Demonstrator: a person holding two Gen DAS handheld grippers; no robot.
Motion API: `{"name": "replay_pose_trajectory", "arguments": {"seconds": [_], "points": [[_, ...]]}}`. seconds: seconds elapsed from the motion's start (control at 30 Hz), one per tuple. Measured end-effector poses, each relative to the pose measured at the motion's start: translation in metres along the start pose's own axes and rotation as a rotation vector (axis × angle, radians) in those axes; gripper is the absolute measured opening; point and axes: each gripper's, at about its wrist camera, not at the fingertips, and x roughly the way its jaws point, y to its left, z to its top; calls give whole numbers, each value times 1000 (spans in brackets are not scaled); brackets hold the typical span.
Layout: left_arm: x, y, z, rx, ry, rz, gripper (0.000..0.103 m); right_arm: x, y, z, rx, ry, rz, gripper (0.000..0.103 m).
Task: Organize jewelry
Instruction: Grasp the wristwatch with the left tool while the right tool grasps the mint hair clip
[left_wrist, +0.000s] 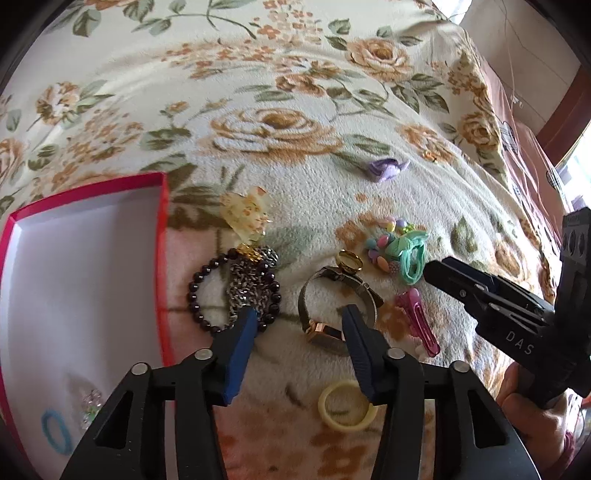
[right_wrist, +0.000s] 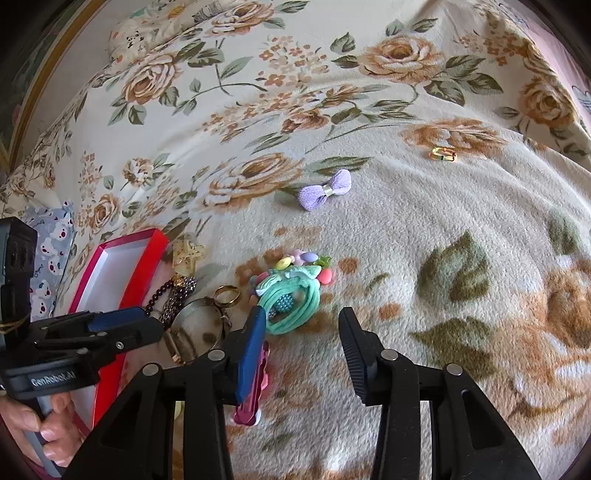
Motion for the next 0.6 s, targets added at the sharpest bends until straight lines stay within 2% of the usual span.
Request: {"name": "replay_pose_trajectory", "arguments": {"seconds": [0.03, 0.17, 0.27, 0.37, 0.43, 0.6], "points": [[4, -1, 0, 0, 7, -7, 36, 2, 0, 0, 1, 3, 0, 38], [15, -7, 0, 15, 19, -26, 29, 9, 0, -1, 4, 16, -1, 37], [18, -13, 0, 38, 15, -28, 24, 13, 1, 0, 2, 17, -7, 33], [20, -14, -2, 54, 6, -22, 20, 17, 1, 1, 0, 19, -15, 19], [19, -13, -4, 51, 6, -32, 12, 18, 1, 1, -2, 18, -21, 7], [13, -14, -9, 68, -15, -34, 8, 8, 5, 1, -22, -7, -30, 5]]}}
